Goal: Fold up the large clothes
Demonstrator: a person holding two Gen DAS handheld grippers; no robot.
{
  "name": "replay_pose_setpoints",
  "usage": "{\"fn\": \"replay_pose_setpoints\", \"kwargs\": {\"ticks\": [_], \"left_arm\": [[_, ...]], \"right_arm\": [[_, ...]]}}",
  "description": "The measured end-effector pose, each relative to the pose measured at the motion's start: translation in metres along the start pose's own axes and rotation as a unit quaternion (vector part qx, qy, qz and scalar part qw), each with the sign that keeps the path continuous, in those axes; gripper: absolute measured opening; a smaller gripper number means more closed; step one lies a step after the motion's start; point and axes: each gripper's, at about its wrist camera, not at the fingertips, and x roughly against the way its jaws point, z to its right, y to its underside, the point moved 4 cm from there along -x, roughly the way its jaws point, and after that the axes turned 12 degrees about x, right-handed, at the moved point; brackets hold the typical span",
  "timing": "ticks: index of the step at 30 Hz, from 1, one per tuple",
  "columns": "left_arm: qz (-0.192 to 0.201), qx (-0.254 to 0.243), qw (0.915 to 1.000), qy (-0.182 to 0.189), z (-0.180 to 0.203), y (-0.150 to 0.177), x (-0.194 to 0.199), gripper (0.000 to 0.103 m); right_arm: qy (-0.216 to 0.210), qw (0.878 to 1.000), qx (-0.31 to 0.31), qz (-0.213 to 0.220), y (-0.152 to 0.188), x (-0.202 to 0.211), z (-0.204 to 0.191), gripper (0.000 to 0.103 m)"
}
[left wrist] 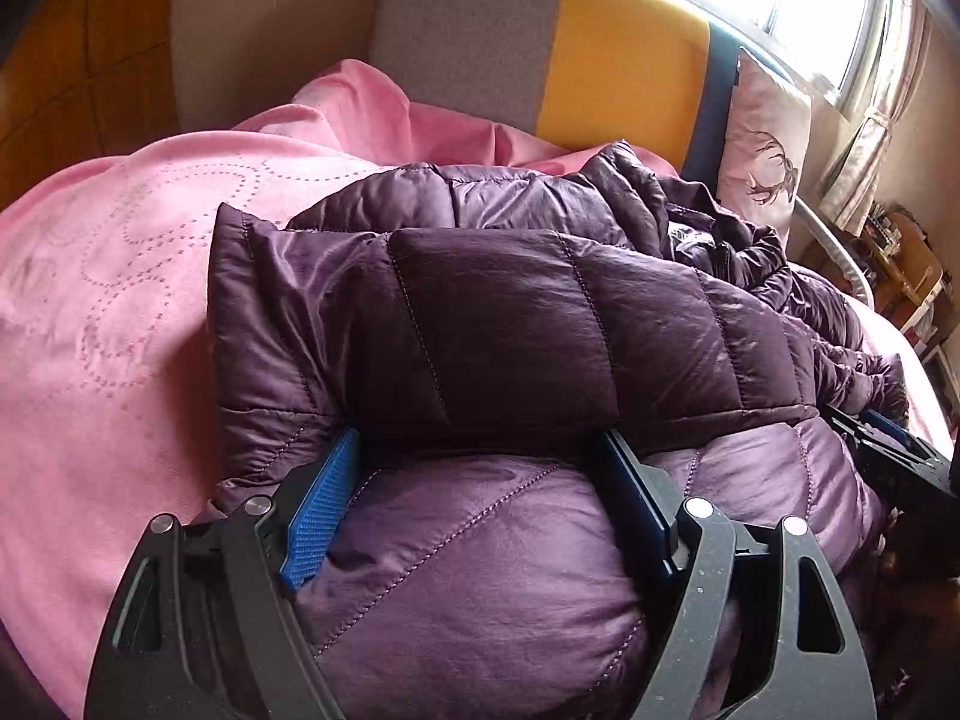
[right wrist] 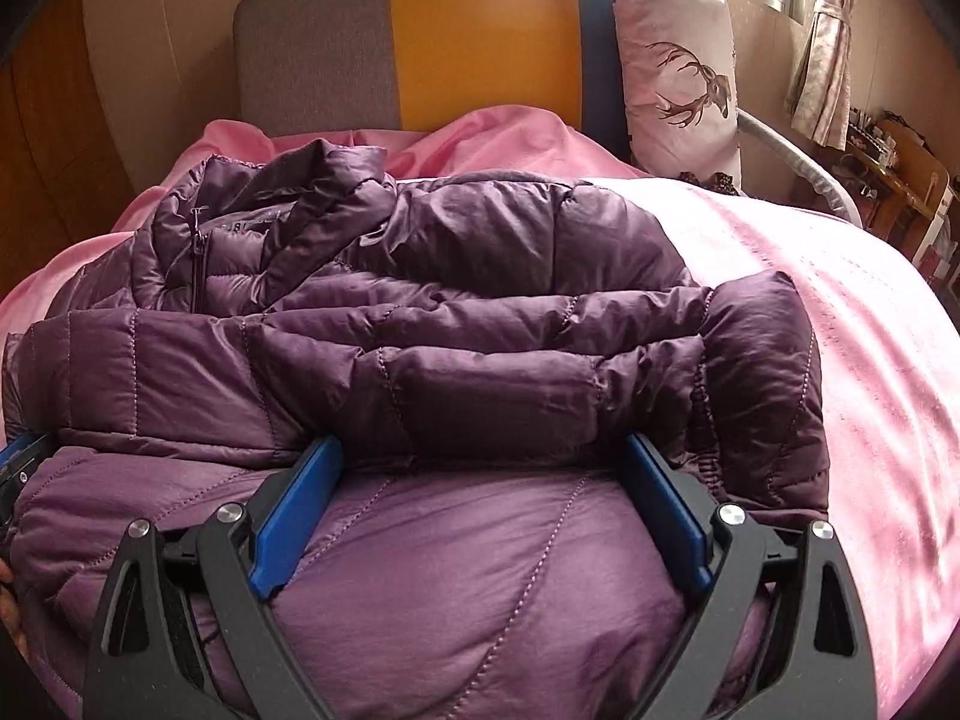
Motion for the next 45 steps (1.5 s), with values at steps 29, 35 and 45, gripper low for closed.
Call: {"fn": "replay_pose_setpoints", "kwargs": {"ticks": [29, 35, 45], "left_arm": [[0.007, -0.027, 0.9994, -0.018, 0.001, 0.052, 0.077, 0.095], [0.014, 0.001, 0.9998, -0.014, -0.034, 0.084, 0.121, 0.095], [-0.025, 0.016, 0.9995, -0.006, -0.093, 0.157, 0.162, 0.090]], "right_arm": [[-0.049, 0.998, 0.035, -0.017, 0.033, 0.055, -0.045, 0.101], [-0.060, 0.997, 0.034, -0.022, 0.071, 0.100, -0.037, 0.101], [-0.035, 0.998, 0.006, -0.057, 0.163, 0.154, 0.023, 0.101]]}}
